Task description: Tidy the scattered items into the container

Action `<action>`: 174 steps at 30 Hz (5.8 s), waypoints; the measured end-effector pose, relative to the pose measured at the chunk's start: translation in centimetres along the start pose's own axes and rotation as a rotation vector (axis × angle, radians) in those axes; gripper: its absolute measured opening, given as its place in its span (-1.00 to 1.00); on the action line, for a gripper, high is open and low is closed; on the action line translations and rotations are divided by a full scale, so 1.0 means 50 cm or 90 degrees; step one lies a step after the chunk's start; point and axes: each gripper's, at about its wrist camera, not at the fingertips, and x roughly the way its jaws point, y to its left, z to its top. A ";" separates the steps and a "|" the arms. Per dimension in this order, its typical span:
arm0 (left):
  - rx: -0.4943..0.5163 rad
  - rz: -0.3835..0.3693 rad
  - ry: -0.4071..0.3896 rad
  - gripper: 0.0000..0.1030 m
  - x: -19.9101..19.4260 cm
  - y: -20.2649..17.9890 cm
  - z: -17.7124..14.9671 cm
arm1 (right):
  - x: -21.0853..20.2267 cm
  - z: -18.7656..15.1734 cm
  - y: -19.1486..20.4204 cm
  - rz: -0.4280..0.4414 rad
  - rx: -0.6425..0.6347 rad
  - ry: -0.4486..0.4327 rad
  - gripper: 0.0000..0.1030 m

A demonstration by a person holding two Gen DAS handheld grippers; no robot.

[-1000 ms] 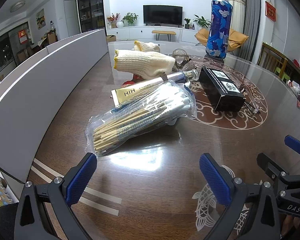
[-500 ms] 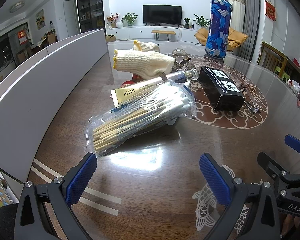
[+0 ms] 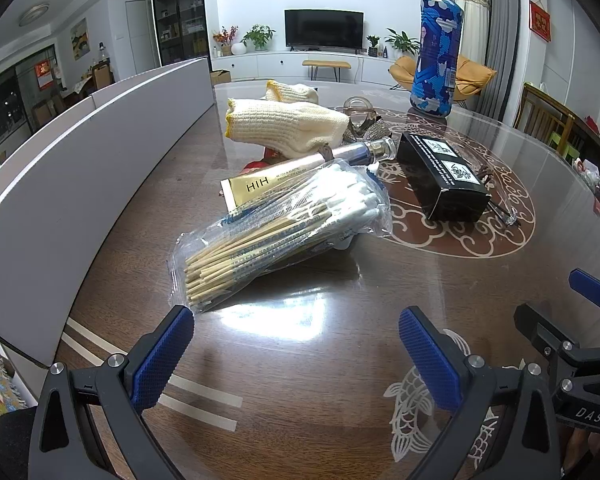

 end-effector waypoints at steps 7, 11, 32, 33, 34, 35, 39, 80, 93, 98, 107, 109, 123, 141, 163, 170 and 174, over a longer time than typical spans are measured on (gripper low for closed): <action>0.005 -0.003 -0.001 1.00 0.000 0.000 0.000 | 0.000 0.000 0.000 -0.002 0.003 0.000 1.00; 0.006 -0.004 -0.001 1.00 0.000 -0.001 0.000 | 0.000 0.000 0.000 -0.003 0.005 0.000 1.00; 0.072 -0.019 0.031 1.00 0.018 0.000 -0.018 | 0.014 0.001 -0.003 -0.009 0.026 0.021 1.00; 0.073 -0.025 0.033 1.00 0.019 0.002 -0.018 | 0.014 0.001 -0.004 -0.009 0.026 0.022 1.00; 0.070 -0.029 0.035 1.00 0.020 0.006 -0.018 | 0.015 0.001 -0.003 -0.008 0.027 0.023 1.00; 0.066 -0.034 0.037 1.00 0.021 0.009 -0.019 | 0.016 0.002 -0.003 -0.008 0.027 0.025 1.00; 0.063 -0.053 0.046 1.00 0.023 0.023 -0.020 | 0.022 0.003 -0.005 -0.002 0.032 0.032 1.00; 0.343 -0.255 0.120 0.99 0.061 -0.011 0.055 | 0.010 0.003 -0.014 0.026 0.075 -0.004 1.00; 0.326 -0.272 0.116 0.99 0.049 -0.004 0.074 | 0.016 0.004 -0.015 0.024 0.086 0.010 1.00; 0.395 -0.293 0.096 0.99 0.058 -0.027 0.081 | 0.019 0.004 -0.015 0.022 0.090 0.015 1.00; 0.405 -0.294 0.112 1.00 0.083 -0.034 0.082 | 0.020 0.005 -0.016 0.019 0.095 0.014 1.00; 0.411 -0.290 0.108 1.00 0.084 -0.037 0.080 | 0.020 0.005 -0.016 0.018 0.095 0.013 1.00; 0.458 -0.314 0.110 1.00 0.089 -0.049 0.088 | 0.018 0.006 -0.015 0.014 0.102 0.010 1.00; 0.491 -0.339 0.097 1.00 0.089 -0.049 0.085 | 0.017 0.007 -0.014 0.009 0.111 0.007 1.00; 0.504 -0.360 0.063 -0.03 0.065 -0.026 0.089 | 0.018 0.007 -0.014 -0.001 0.124 0.007 1.00; 0.484 -0.345 0.063 -0.04 0.055 0.025 0.076 | 0.022 0.005 -0.015 -0.031 0.161 0.007 1.00; 0.469 -0.338 0.073 -0.04 0.051 0.055 0.073 | 0.024 0.005 -0.015 -0.033 0.164 0.009 1.00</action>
